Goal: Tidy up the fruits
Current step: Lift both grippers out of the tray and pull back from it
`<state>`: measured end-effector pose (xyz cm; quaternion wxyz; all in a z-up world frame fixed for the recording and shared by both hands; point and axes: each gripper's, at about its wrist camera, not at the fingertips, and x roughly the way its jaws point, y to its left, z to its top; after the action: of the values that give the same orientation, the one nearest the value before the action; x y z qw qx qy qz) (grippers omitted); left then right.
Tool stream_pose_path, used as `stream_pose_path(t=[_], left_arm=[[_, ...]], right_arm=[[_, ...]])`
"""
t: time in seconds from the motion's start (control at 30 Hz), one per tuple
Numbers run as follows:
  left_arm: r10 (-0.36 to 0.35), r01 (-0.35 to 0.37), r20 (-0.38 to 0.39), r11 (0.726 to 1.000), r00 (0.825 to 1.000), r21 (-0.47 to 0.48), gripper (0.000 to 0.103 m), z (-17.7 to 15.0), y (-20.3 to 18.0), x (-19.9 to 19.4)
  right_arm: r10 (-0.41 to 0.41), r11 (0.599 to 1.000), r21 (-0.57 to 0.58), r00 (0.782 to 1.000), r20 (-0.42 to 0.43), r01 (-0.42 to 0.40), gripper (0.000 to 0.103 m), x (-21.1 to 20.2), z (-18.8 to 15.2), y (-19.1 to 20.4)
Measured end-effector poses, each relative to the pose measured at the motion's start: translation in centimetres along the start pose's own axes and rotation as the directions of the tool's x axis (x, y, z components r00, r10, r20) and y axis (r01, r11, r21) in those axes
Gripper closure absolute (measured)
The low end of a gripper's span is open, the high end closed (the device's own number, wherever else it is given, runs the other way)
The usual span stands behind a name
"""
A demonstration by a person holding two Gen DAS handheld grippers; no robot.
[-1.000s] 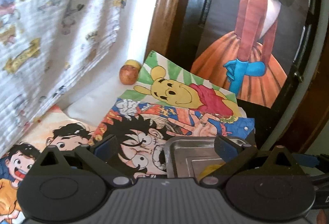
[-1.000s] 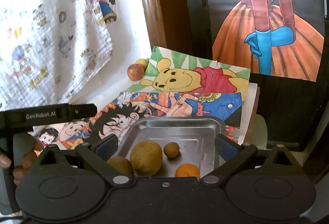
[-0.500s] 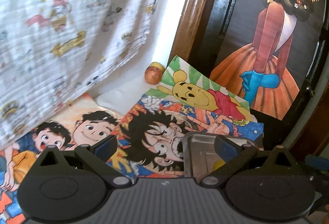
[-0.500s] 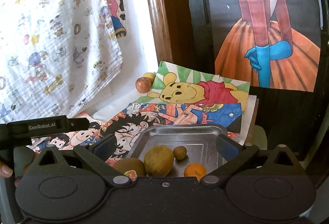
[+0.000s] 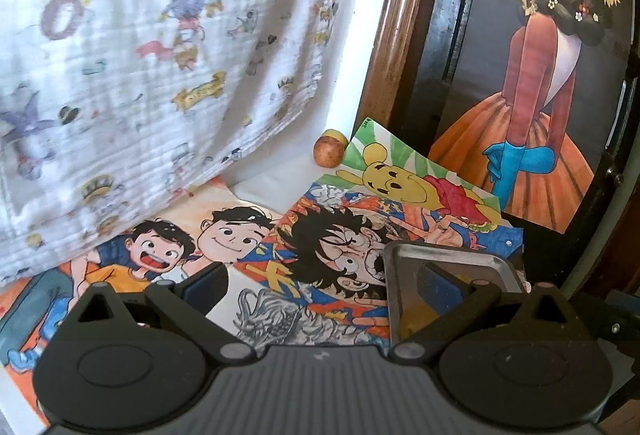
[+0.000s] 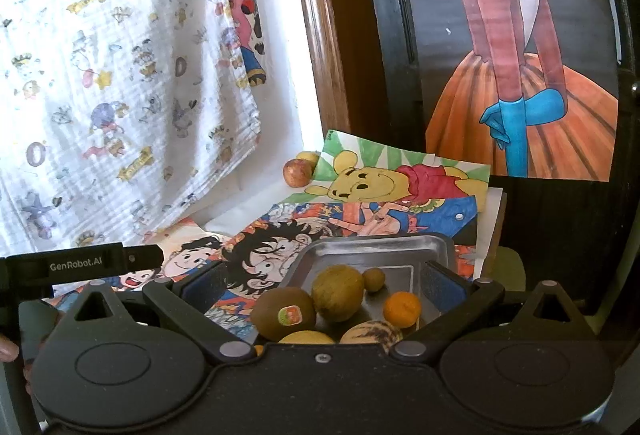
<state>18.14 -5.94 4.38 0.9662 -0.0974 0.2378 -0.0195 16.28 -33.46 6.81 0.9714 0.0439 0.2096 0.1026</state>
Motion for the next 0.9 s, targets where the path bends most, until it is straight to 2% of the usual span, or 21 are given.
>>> stream_pose_path(t=[0.27,0.9], left_arm=[[0.0,-0.002,0.049,1.0,0.999,0.023,0.0,-1.3,0.2,-3.0],[-0.012,0.005,0.121,0.999,0.993,0.055,0.0,-4.4,1.9,-9.1]], right_arm=[[-0.02,0.999,-0.033,0.998,0.061,0.022,0.001,-3.0,-1.6,1.7],[-0.063,0.996,-0.059,0.989,0.135,0.071,0.001,-8.3,-5.6,5.2]])
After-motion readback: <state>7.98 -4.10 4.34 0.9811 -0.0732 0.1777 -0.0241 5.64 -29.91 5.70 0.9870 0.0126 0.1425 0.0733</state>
